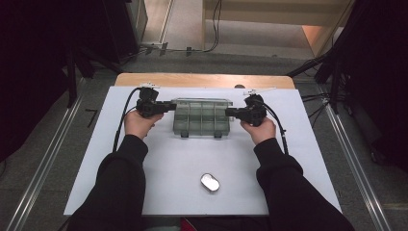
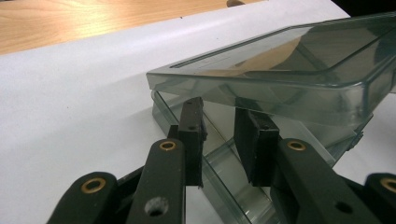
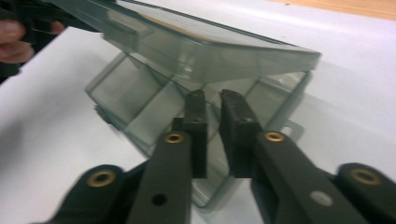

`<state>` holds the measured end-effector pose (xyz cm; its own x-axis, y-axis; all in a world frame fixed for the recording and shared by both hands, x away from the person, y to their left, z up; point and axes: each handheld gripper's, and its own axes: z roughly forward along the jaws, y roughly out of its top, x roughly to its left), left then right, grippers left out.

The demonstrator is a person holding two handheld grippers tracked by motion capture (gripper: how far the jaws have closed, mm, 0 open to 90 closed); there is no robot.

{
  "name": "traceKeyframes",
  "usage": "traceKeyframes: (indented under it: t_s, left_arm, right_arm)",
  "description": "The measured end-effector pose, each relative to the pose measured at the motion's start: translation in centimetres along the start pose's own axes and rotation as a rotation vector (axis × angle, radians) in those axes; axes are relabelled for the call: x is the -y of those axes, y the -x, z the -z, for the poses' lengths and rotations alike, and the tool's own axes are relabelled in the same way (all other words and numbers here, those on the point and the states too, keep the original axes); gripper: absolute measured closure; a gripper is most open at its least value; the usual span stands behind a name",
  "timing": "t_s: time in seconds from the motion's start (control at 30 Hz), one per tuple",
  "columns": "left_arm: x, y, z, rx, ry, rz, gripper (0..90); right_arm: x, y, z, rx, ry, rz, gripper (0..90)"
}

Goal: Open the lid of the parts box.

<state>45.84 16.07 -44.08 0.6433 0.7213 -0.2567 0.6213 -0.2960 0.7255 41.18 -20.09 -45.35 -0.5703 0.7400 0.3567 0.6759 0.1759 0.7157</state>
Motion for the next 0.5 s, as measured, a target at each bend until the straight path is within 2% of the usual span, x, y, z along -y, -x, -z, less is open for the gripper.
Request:
traceKeyframes:
  t_s: [0.03, 0.2, 0.23, 0.37, 0.5]
  left_arm:
    - [0.0, 0.0, 0.0, 0.001, 0.000, 0.000, 72.6]
    - [0.0, 0.0, 0.1, -0.004, -0.007, 0.003, 71.2]
    - [0.0, -0.1, 0.1, 0.003, -0.006, 0.010, 71.2]
    - [0.0, -0.2, 0.1, 0.017, 0.003, 0.021, 71.2]
    - [0.0, -0.4, 0.1, 0.018, 0.009, 0.020, 71.2]
  right_arm:
    - [0.1, 0.1, 0.0, 0.011, -0.002, -0.001, 73.1]
    - [0.6, 1.2, -0.2, 0.048, 0.026, -0.014, 44.6]
    - [0.7, 1.4, -0.2, 0.054, 0.036, -0.009, 42.1]
    - [0.7, 1.7, -0.4, 0.087, 0.051, -0.008, 40.9]
    - [0.3, 1.2, -0.9, 0.114, 0.065, 0.058, 42.5]
